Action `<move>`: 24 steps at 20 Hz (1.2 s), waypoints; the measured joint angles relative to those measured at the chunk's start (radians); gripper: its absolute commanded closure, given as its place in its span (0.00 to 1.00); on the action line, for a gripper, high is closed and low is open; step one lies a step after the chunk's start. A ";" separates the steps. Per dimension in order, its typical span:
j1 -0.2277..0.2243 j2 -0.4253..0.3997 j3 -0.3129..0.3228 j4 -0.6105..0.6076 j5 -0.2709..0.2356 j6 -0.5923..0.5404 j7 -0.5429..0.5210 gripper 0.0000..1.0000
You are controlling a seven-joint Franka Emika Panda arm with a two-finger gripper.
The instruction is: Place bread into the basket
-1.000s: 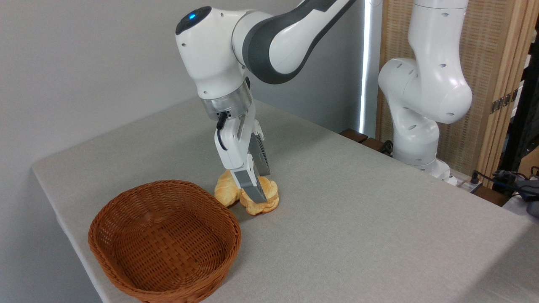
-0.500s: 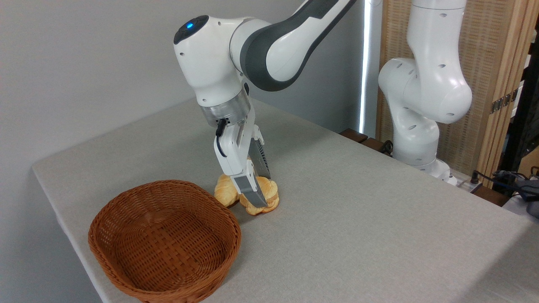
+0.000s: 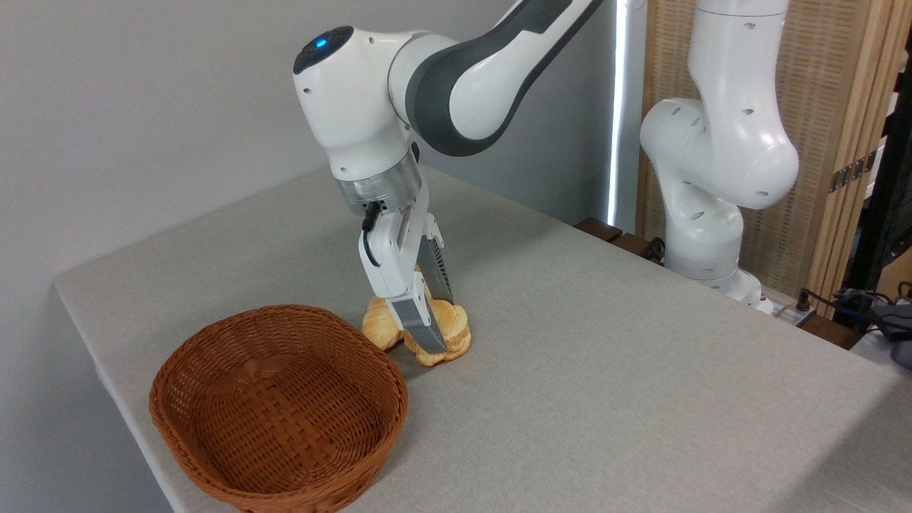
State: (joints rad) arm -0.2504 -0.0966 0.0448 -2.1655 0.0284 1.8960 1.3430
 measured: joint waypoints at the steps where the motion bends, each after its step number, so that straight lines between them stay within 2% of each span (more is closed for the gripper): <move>1: 0.000 0.000 0.000 0.000 0.000 0.000 0.000 0.46; 12: 0.000 -0.002 0.000 0.004 0.000 0.000 0.000 0.44; 17: 0.001 -0.044 0.001 0.027 0.000 -0.010 -0.002 0.43; 20: 0.002 -0.068 0.001 0.060 -0.001 -0.021 -0.048 0.43; 24: 0.002 -0.072 0.002 0.112 -0.019 -0.021 -0.196 0.43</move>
State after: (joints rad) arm -0.2479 -0.1686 0.0465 -2.0534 0.0098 1.8753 1.1470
